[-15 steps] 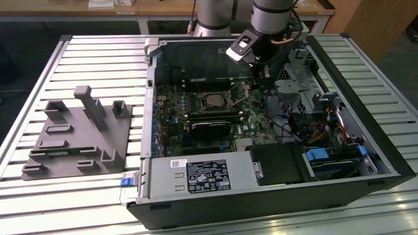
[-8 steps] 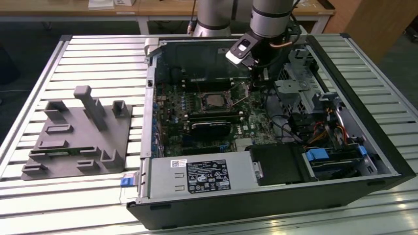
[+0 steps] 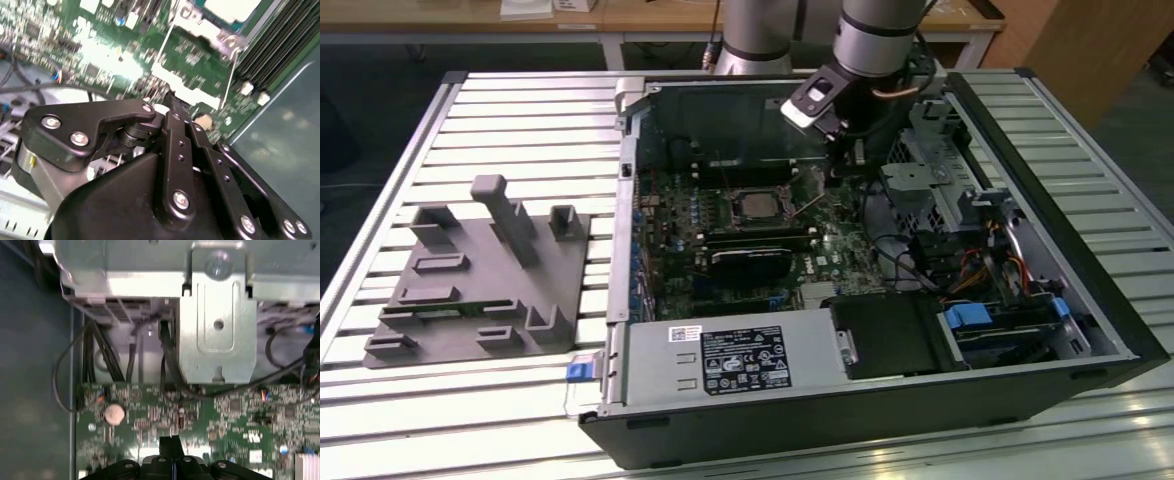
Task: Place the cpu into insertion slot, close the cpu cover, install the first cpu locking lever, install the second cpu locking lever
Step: 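Close the cpu cover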
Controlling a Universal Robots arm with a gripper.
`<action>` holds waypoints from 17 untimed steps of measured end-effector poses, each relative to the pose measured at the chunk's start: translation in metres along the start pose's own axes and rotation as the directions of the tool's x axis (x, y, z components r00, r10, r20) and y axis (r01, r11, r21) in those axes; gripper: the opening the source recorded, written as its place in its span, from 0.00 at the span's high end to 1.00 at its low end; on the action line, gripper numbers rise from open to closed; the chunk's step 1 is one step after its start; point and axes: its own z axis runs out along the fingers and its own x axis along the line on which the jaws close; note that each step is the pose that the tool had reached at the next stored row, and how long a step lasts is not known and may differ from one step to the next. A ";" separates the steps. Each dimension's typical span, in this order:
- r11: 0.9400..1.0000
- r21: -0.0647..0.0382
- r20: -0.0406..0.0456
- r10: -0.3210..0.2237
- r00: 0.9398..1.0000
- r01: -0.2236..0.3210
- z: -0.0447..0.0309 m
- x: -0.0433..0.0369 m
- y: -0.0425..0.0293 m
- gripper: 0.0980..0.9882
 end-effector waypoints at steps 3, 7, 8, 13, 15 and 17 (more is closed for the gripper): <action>0.998 0.056 0.000 -0.001 1.000 0.001 0.0003 0.0000 0.0017 0.99; 0.998 0.070 0.000 -0.001 1.000 0.001 0.0003 0.0000 0.0018 0.99; 0.998 0.071 0.000 -0.001 1.000 0.001 0.0003 0.0000 0.0015 0.99; 0.998 0.062 0.000 -0.001 1.000 0.001 0.0007 -0.0001 -0.0115 0.99; 0.998 0.058 0.000 -0.001 1.000 0.001 0.0008 -0.0001 -0.0180 0.99; 0.999 0.054 0.000 -0.001 1.000 0.001 0.0010 -0.0001 -0.0240 0.99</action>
